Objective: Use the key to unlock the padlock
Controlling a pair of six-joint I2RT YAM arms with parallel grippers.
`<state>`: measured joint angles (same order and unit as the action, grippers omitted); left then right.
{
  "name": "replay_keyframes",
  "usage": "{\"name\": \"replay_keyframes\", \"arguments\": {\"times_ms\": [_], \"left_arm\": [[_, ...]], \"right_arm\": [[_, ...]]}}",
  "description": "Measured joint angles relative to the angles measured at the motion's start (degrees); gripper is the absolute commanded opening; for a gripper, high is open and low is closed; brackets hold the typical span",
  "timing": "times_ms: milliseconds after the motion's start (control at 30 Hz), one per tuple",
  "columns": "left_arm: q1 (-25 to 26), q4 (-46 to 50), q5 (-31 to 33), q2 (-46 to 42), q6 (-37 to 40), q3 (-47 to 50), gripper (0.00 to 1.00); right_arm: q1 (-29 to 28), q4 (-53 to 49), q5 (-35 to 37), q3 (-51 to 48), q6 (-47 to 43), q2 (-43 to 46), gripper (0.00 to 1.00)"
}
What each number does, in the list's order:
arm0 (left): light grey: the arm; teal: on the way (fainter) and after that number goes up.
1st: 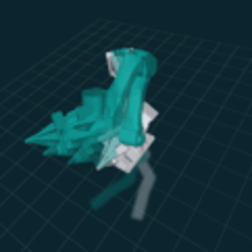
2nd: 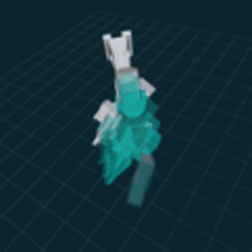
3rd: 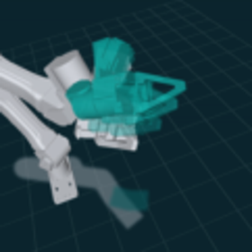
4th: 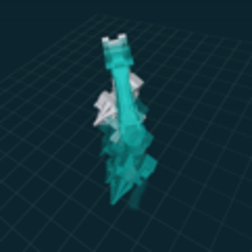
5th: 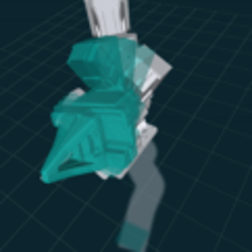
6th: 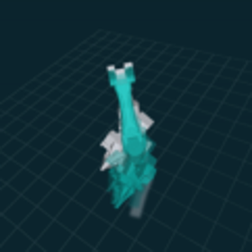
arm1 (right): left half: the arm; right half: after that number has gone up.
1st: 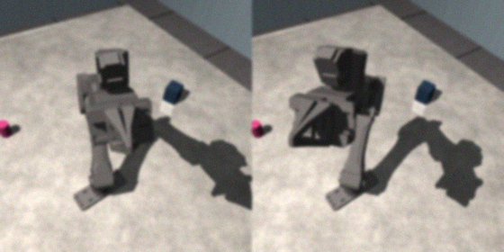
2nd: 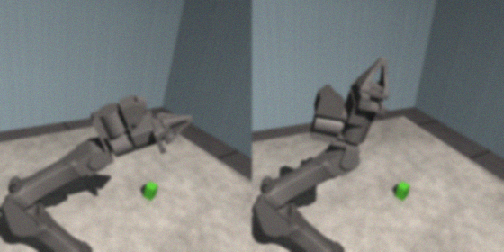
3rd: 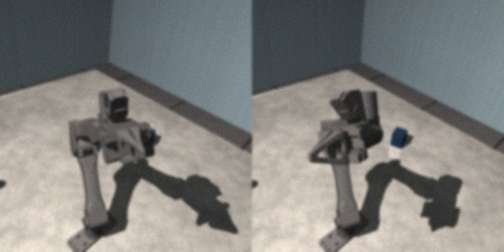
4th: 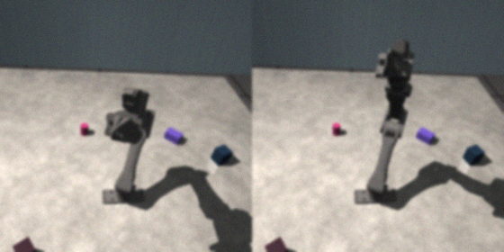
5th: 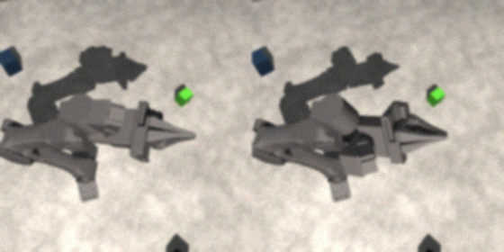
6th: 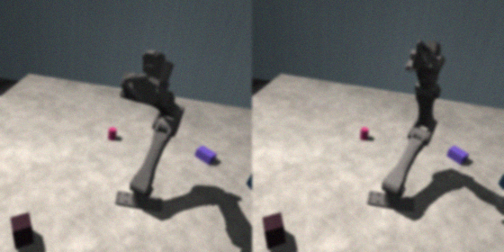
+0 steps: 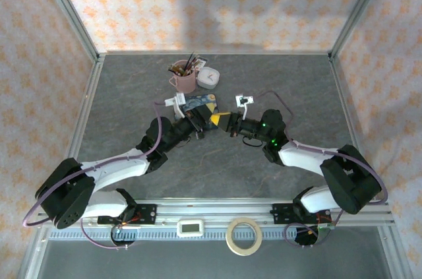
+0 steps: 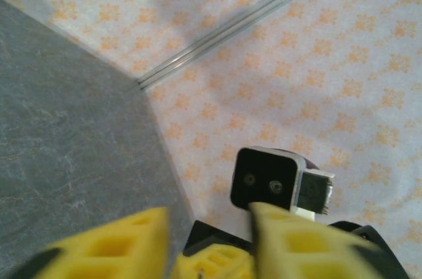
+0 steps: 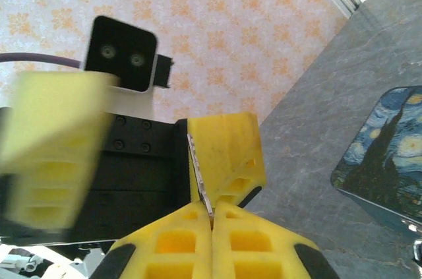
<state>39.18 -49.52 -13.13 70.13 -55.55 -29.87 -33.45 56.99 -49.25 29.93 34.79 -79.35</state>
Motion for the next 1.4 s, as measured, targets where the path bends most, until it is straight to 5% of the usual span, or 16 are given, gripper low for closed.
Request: {"name": "replay_keyframes", "arguments": {"times_ms": [233, 533, 867, 1400], "left_arm": [[-6.3, 10.4, 3.9, -8.4, 1.2, 4.1, 0.58], [-3.4, 24.8, 6.6, -5.9, 4.6, 9.3, 0.59], [-3.3, 26.4, 7.7, 9.4, 7.3, 5.6, 0.64], [-3.2, 18.5, 8.2, 24.8, 6.1, -1.5, 0.48]], "right_arm": [[1.0, -13.3, 2.4, 1.7, -7.9, 0.4, 0.0], [1.4, -21.5, 5.4, 2.5, -11.6, 0.0, 0.0], [1.4, -22.7, 7.1, 1.6, -11.5, -0.3, 0.0], [1.4, -23.2, 8.2, 0.5, -11.5, 0.9, 0.0]]}}
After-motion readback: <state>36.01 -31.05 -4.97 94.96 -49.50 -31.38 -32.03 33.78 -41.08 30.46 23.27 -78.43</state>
